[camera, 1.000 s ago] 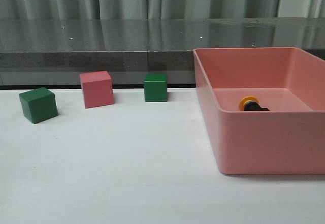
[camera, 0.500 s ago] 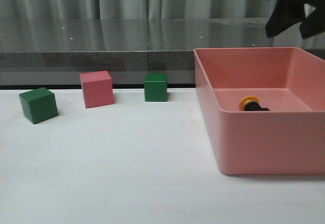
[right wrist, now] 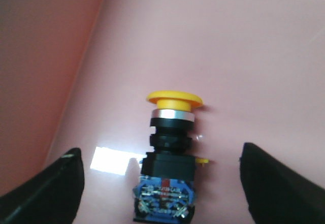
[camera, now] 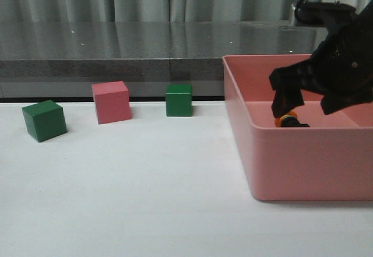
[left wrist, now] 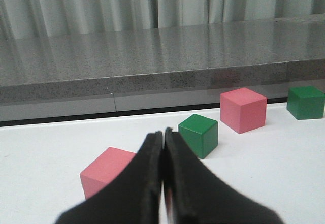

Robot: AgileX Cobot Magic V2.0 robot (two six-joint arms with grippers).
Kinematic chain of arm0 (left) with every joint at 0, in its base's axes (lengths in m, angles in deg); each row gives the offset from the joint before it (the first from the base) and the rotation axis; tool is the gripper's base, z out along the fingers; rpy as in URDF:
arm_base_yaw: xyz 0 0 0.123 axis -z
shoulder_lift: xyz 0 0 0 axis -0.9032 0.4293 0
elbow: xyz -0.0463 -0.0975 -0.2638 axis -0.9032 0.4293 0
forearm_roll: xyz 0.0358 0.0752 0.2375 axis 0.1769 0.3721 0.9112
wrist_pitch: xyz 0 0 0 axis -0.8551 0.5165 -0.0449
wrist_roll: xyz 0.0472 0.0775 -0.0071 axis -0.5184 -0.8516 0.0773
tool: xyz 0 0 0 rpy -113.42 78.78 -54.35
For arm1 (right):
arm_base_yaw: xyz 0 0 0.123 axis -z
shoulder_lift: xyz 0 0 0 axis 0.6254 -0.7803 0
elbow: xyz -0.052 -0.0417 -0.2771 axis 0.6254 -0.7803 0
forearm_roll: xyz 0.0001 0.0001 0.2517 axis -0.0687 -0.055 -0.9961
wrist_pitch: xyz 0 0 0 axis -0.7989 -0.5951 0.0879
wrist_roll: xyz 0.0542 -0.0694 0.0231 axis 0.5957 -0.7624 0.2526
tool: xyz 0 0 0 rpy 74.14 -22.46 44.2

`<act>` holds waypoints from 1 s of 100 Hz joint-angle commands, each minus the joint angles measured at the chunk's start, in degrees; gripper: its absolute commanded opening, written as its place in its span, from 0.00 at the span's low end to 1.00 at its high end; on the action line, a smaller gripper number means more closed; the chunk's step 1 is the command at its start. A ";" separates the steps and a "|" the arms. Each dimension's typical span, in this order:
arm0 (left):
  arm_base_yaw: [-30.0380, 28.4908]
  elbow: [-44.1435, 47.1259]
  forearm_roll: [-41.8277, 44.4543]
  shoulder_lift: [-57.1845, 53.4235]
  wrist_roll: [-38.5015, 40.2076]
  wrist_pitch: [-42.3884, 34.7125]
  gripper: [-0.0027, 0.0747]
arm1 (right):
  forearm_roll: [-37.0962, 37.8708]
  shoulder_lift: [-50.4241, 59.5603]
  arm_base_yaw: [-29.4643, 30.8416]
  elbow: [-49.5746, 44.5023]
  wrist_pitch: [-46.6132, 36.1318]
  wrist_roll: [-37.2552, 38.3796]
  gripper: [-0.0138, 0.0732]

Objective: Place and stand button with both arms
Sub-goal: 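Lower the right gripper into the pink bin and grasp the yellow button, then lift the button out of the bin and carry it toward the cubes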

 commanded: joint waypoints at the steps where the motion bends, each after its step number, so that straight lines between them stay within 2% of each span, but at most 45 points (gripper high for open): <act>1: -0.15 2.54 -0.45 -1.69 0.67 -4.57 0.01 | 0.72 -0.51 -0.05 1.69 -4.71 -0.61 0.87; 11: -0.15 2.54 -0.45 -1.69 0.67 -4.57 0.01 | 0.72 -3.09 -0.05 1.69 -4.79 -0.61 0.87; 18: -0.15 2.54 -0.45 -1.69 0.67 -4.57 0.01 | 0.72 -4.08 -0.05 1.69 -4.43 -0.61 0.81; 23: -0.15 2.54 -0.45 -1.69 0.67 -4.57 0.01 | 0.72 -4.33 -0.05 1.69 -3.78 -0.56 0.71; 35: -0.15 2.54 -0.45 -1.69 0.67 -4.57 0.01 | 0.72 -3.67 -0.05 1.75 -2.35 -0.56 0.35; 40: -0.15 2.54 -0.45 -1.69 0.67 -4.57 0.01 | 0.72 -2.93 -0.05 1.88 -1.65 -0.56 0.25; 45: -0.15 2.54 -0.45 -1.69 0.67 -4.57 0.01 | 0.66 -1.38 -0.10 2.64 0.60 -0.56 0.19; 62: -0.15 2.54 -0.45 -1.69 0.67 -4.57 0.01 | 0.71 5.09 -1.98 7.48 9.09 -0.62 0.19; 69: -0.15 2.54 -0.45 -1.69 0.67 -4.57 0.01 | 0.71 7.74 -4.11 10.52 11.35 -2.82 0.19; 83: -0.15 2.54 -0.45 -1.69 0.67 -4.57 0.01 | 0.51 8.81 -10.56 18.24 16.50 -14.79 0.19; 90: -0.15 2.54 -0.45 -1.69 0.67 -4.57 0.01 | -0.47 7.35 -14.19 22.38 18.89 -24.08 0.19; 100: -0.15 2.54 -0.45 -1.69 0.67 -4.57 0.01 | -2.74 4.43 -17.91 26.37 21.24 -33.48 0.19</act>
